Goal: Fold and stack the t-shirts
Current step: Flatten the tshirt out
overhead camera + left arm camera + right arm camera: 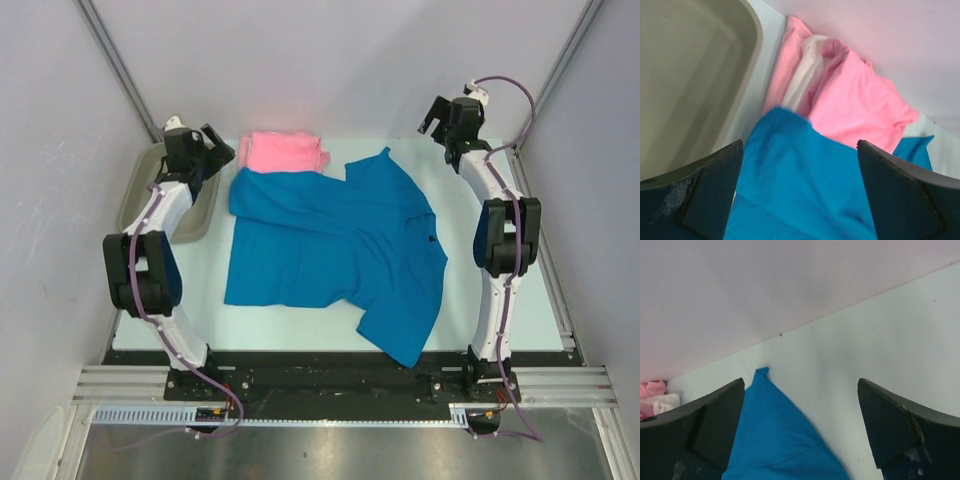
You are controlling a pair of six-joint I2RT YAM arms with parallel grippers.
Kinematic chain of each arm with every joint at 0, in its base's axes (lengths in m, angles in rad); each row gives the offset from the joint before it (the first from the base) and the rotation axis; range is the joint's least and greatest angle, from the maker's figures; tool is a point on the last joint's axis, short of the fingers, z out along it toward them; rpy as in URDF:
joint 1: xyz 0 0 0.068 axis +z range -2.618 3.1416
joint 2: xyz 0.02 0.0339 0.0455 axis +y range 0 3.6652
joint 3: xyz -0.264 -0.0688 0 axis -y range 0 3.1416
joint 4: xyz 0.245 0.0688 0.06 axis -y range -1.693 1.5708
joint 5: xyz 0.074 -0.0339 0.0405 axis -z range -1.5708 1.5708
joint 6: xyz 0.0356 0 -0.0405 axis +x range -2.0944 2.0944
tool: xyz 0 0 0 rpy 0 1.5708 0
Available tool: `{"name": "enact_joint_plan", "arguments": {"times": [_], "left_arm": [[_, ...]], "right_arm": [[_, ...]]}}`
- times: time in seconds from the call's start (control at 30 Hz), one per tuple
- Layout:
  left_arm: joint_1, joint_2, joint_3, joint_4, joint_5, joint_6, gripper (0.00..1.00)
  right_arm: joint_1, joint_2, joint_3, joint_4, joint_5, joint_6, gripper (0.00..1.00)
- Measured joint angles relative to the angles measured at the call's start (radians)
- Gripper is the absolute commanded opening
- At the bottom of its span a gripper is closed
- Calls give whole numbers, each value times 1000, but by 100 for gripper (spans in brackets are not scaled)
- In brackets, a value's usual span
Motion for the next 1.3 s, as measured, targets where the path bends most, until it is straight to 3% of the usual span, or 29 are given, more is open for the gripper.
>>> {"name": "enact_joint_plan", "arguments": {"times": [0.13,0.27,0.43,0.57,0.73,0.9,1.1,1.3], "left_arm": [[9,-129,-107,1,-16,-24,100],[-29,-322,-194,-71,-17,-35,100],[-190,-574,-361,-156,-12,-33,100],[-279,-658,-519,-204,16,-32,100],[-298,-661,-667,-269,13,-32,100],[-348,-605,-670,-309,-5,-24,100],[-391,-480,-655,-369,-73,-7,100],[-413,-318,-639,-409,-163,6,100]], "right_arm": [[11,-143,-194,36,22,-6,100],[61,-386,-394,-51,32,-11,100],[195,-642,-528,-151,31,-23,100],[280,-655,-586,-194,7,-35,100],[289,-533,-633,-246,-19,-35,99],[349,-517,-741,-293,19,-22,100],[470,-609,-861,-315,54,-19,100],[489,-780,-942,-319,69,-5,100]]}}
